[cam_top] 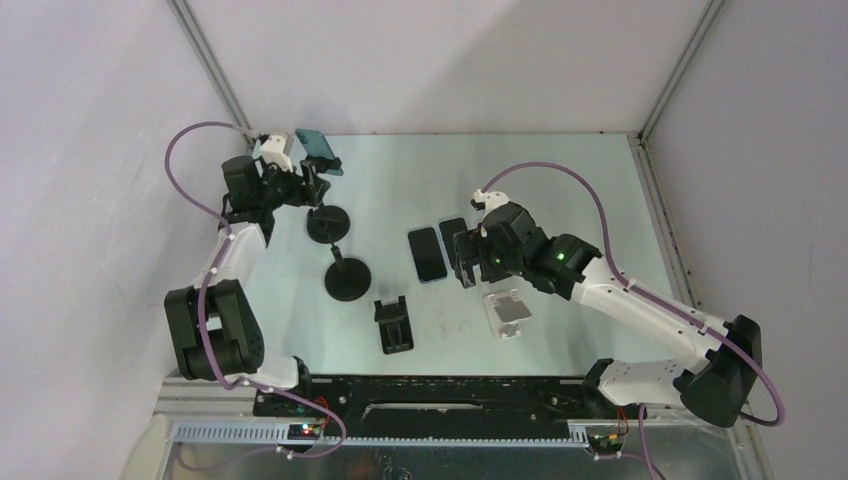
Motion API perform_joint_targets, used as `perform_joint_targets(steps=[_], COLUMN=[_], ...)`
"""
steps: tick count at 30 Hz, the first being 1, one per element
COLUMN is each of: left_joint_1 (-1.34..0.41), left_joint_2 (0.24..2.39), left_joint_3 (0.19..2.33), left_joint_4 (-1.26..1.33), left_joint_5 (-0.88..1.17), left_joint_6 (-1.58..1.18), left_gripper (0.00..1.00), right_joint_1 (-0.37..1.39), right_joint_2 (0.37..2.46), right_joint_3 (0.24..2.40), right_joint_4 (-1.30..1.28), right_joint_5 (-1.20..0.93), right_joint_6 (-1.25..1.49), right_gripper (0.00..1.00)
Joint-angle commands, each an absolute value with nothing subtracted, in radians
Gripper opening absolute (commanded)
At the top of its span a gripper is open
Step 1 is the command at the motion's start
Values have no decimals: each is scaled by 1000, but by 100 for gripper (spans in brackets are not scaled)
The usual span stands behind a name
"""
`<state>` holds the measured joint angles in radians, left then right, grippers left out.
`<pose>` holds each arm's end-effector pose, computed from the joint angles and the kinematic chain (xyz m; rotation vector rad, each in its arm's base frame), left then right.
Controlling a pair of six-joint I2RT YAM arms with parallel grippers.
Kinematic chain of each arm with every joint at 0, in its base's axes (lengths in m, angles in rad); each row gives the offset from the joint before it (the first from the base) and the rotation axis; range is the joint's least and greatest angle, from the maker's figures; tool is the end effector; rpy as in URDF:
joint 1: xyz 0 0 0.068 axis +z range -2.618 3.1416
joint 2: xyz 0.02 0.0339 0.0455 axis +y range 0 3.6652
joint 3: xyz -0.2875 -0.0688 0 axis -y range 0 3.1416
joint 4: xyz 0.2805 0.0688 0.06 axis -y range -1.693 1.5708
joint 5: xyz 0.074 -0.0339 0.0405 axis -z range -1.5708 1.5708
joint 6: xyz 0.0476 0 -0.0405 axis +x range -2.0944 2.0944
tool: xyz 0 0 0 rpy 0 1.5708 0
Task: Remove the phone from the phone stand
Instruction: Pick up the phone stand with the phone at the center of the board.
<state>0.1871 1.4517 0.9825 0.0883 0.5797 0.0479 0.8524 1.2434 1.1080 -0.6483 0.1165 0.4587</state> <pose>0.3672 0.0430 0.2833 0.2464 1.8915 -0.4055 0.2013 0.2218 0.3217 -0.4131 2.3691 0.4974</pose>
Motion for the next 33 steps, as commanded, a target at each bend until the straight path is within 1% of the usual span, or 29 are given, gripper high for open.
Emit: perform_joint_targets(steps=[1,20,33], left_joint_1=[184,145,127], left_joint_2=[1478,1556,1613], left_joint_3=[1046,1120,1156], left_joint_4=[107,68,58], left_joint_5=[576,498,485], left_joint_6=[80,87,75], left_gripper=[77,74,69], right_joint_1=[850,841,838], right_joint_2=[1247,1253,1249], right_joint_3=[1110,1090,1090], right_joint_4=[-614,-614,-631], right_joint_5=[116,119,130], right_joint_6=[448,446,436], right_gripper=[86,86,86])
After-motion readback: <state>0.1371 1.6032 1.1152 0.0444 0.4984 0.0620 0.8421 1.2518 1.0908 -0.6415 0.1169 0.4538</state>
